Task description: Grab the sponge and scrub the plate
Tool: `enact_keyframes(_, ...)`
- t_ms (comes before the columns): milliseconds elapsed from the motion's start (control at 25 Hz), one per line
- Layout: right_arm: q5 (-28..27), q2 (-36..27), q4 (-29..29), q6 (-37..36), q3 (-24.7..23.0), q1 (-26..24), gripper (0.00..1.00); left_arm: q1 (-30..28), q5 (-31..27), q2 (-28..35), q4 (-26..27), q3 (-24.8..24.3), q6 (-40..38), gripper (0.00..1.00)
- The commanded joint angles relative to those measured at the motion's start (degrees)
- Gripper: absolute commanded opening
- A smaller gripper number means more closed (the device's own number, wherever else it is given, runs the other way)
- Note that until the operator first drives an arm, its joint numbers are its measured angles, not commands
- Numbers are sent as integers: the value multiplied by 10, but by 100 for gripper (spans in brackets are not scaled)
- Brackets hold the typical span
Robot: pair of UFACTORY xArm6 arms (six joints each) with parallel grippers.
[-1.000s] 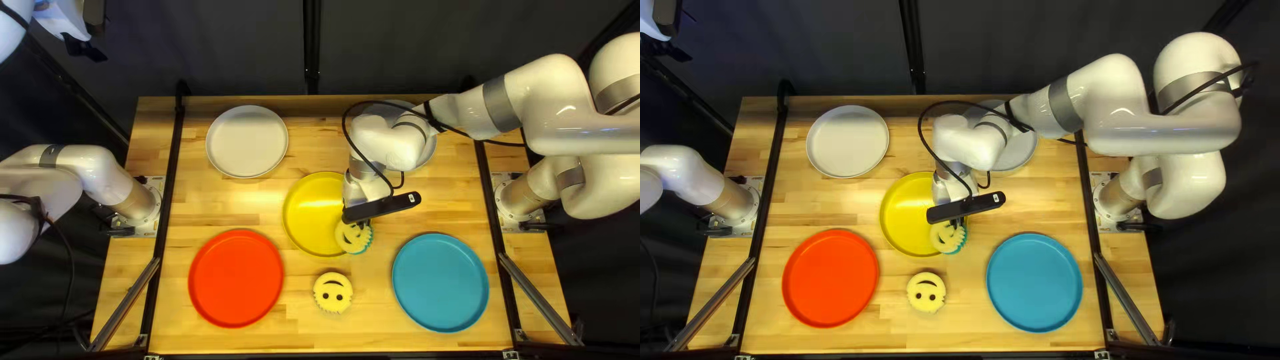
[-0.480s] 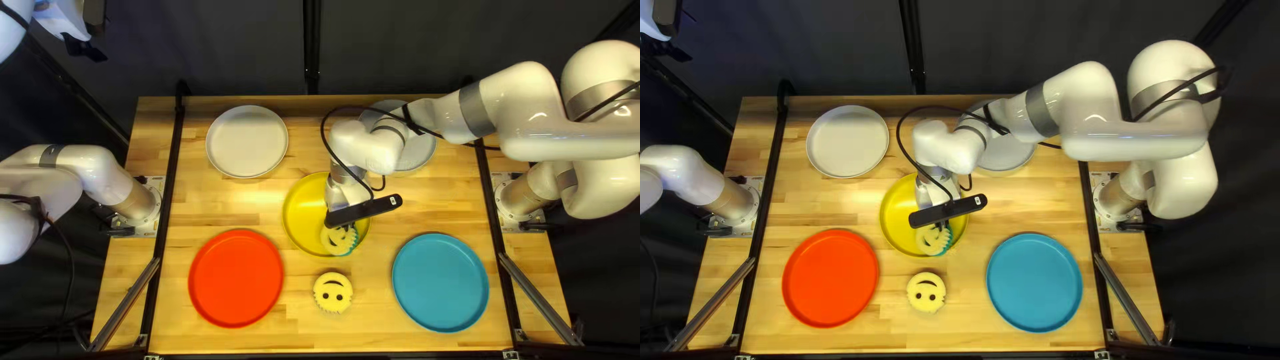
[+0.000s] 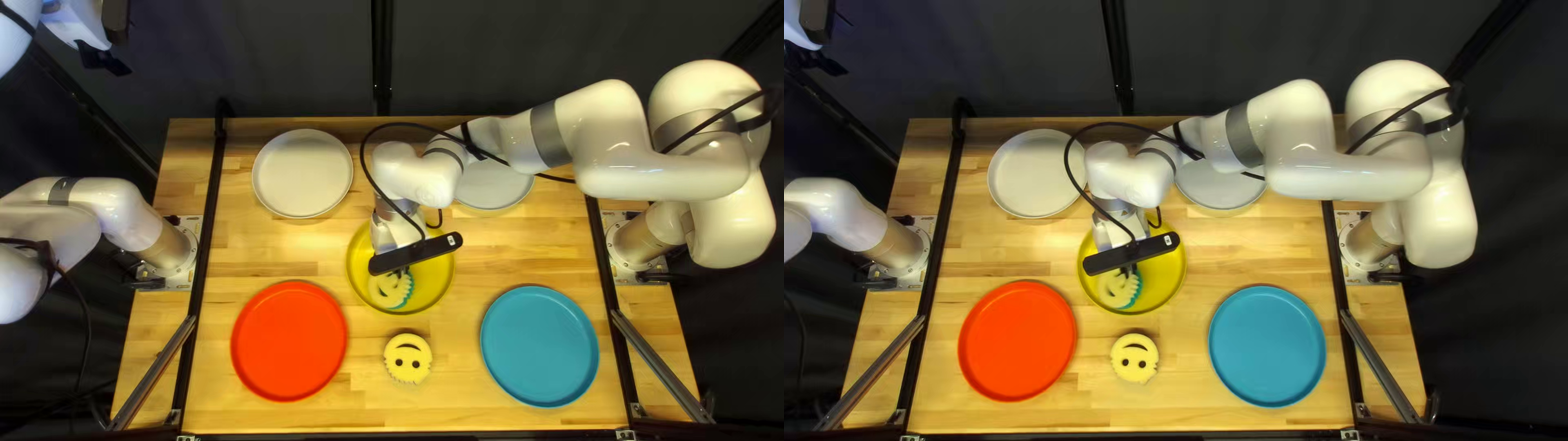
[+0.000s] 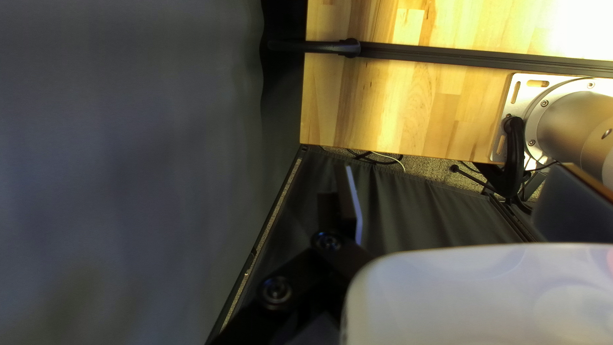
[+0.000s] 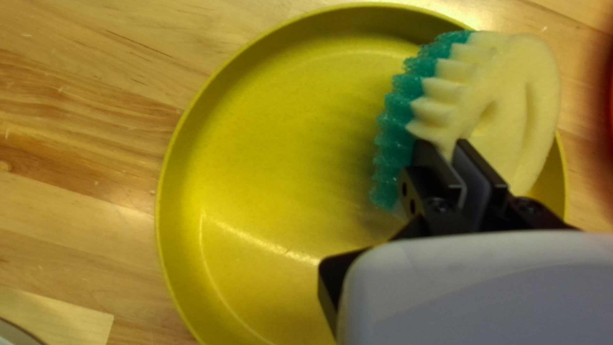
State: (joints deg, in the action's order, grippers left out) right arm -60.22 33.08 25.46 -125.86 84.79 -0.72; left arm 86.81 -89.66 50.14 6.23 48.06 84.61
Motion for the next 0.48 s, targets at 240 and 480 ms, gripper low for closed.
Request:
enact_keyframes(240, -9, -4, -14, 15, -14, -5, 0, 0, 0, 0, 0, 0, 0, 100)
enact_keyframes(480, 8, -50, -6, 7, -94, -5, 0, 0, 0, 0, 0, 0, 0, 100)
